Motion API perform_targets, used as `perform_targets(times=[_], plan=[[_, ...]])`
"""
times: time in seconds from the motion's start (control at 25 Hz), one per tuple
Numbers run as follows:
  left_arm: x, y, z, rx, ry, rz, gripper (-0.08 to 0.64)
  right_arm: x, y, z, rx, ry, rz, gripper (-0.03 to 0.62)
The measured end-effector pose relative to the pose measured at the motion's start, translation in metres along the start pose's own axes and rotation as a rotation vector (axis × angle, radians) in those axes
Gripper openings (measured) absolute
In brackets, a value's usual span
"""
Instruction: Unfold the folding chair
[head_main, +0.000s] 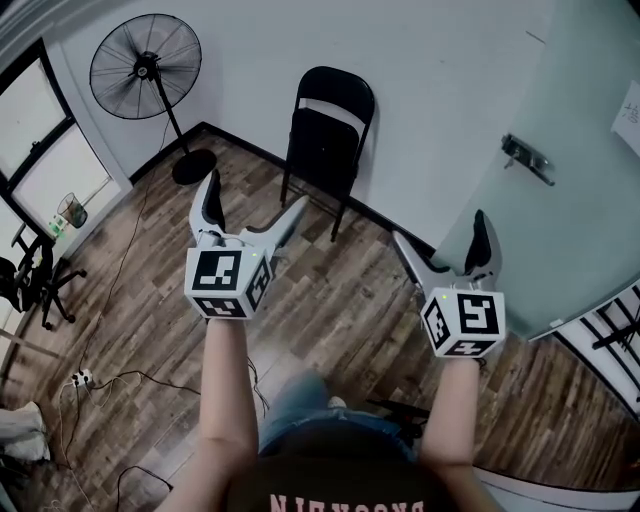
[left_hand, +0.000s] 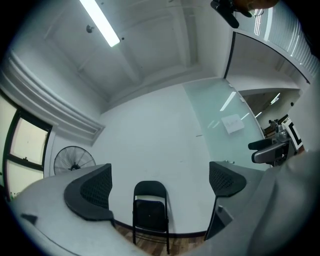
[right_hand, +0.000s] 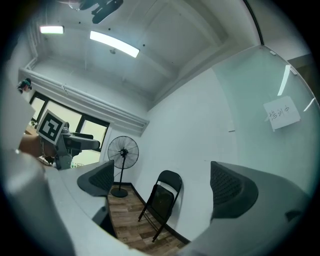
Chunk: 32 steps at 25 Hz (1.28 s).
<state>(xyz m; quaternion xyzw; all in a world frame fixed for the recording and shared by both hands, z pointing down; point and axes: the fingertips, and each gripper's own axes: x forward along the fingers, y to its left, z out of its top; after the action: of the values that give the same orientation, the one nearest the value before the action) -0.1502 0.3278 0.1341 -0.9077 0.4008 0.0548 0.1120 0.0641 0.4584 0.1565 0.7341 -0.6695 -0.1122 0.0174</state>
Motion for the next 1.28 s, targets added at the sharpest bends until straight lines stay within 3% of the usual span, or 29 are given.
perform_targets(times=[0.24, 0.56, 0.88, 1.28], plan=[[0.035, 0.012, -0.018, 0.003, 0.027, 0.006, 0.572, 0.036, -0.013, -0.016, 0.061, 0.012, 0.010, 0.574], [0.117, 0.040, -0.049, -0.045, 0.031, -0.018, 0.572, 0.110, -0.037, -0.053, 0.041, 0.077, -0.012, 0.569], [0.224, 0.091, -0.075, -0.014, -0.020, -0.008, 0.571, 0.230, -0.063, -0.082, 0.047, 0.143, -0.039, 0.569], [0.347, 0.154, -0.120, -0.004, 0.039, -0.079, 0.569, 0.377, -0.065, -0.098, 0.007, 0.147, -0.040, 0.569]])
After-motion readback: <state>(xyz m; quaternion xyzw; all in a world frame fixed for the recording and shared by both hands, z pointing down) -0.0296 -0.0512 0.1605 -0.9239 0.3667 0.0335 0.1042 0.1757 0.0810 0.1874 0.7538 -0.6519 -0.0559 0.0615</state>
